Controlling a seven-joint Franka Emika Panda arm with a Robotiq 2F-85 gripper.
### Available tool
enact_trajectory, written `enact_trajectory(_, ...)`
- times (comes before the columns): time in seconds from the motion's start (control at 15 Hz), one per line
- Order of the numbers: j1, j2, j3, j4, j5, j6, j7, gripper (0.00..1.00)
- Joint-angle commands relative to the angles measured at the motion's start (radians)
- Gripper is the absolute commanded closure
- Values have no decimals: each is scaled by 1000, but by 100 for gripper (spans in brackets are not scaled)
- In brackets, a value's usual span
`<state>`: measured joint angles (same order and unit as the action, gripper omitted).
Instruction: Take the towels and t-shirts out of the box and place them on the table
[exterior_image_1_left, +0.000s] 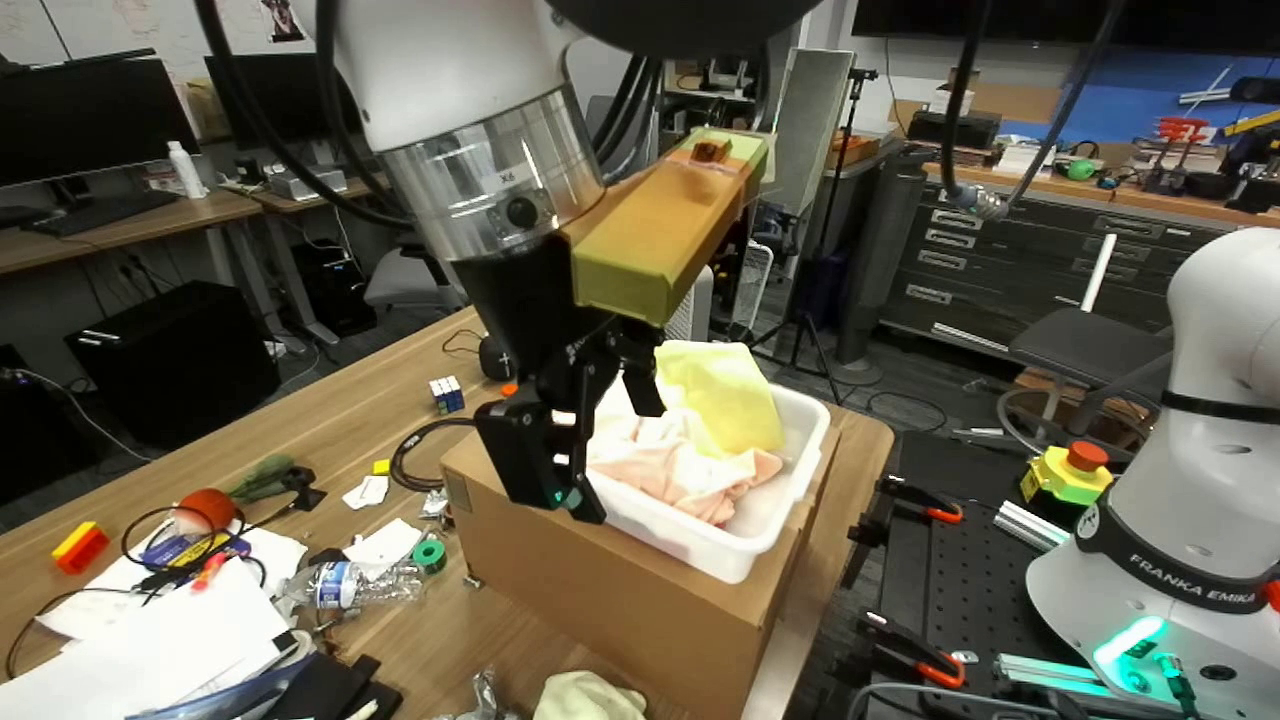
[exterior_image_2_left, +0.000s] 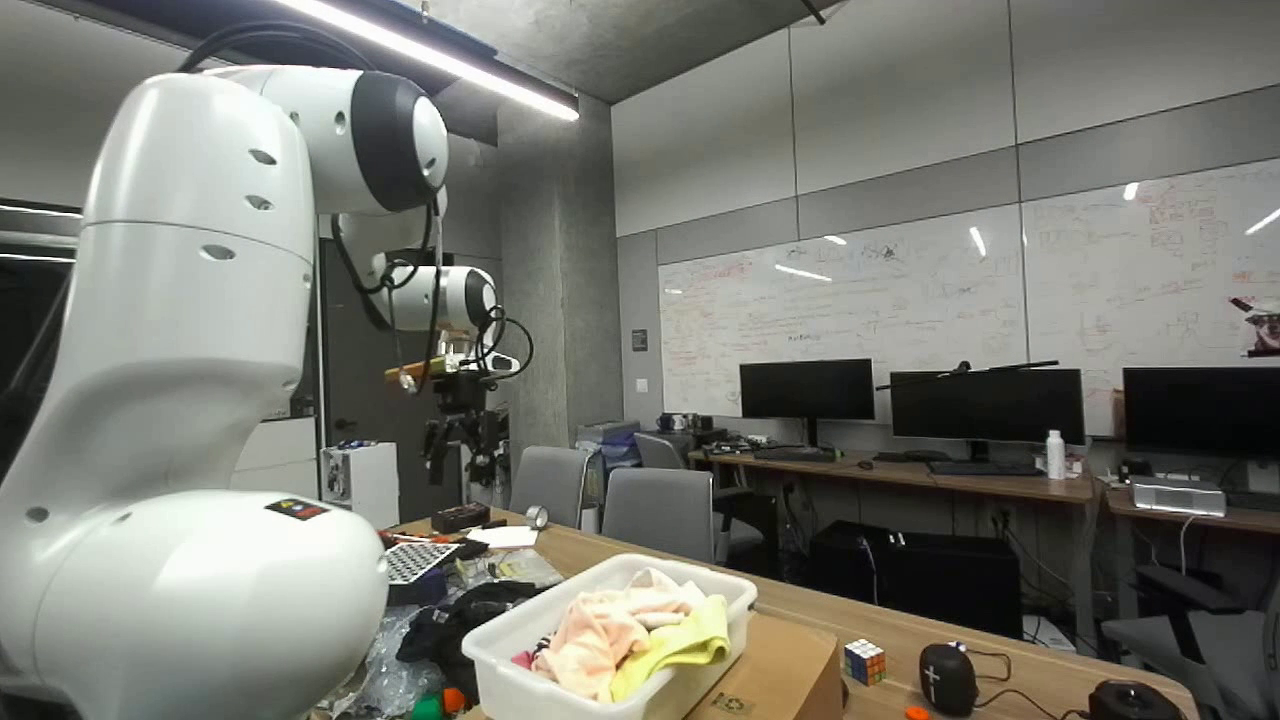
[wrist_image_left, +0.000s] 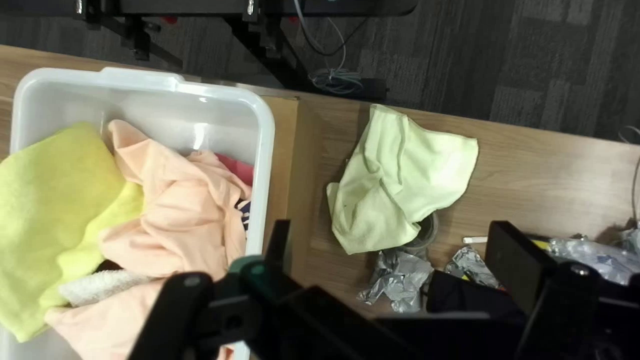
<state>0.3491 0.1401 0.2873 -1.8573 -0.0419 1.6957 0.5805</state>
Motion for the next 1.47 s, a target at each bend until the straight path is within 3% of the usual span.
enact_trajectory(0.0,12,-22,-4,-13,-40,39,68,0)
enact_trajectory(0.33,-14,-71,-21,-30,-22,63,84,0)
enact_trajectory(0.53,-60,-209,-49,-169,18,88,36,0)
enact_trajectory(0.93,-144,-364,-90,-322,-4,75,-84,0)
enact_trajectory(1.2,-165,-404,-80,-408,-22,80,-139,0)
enact_trajectory(1.4,-173,-377,-89,-392,-36,73,-208,0)
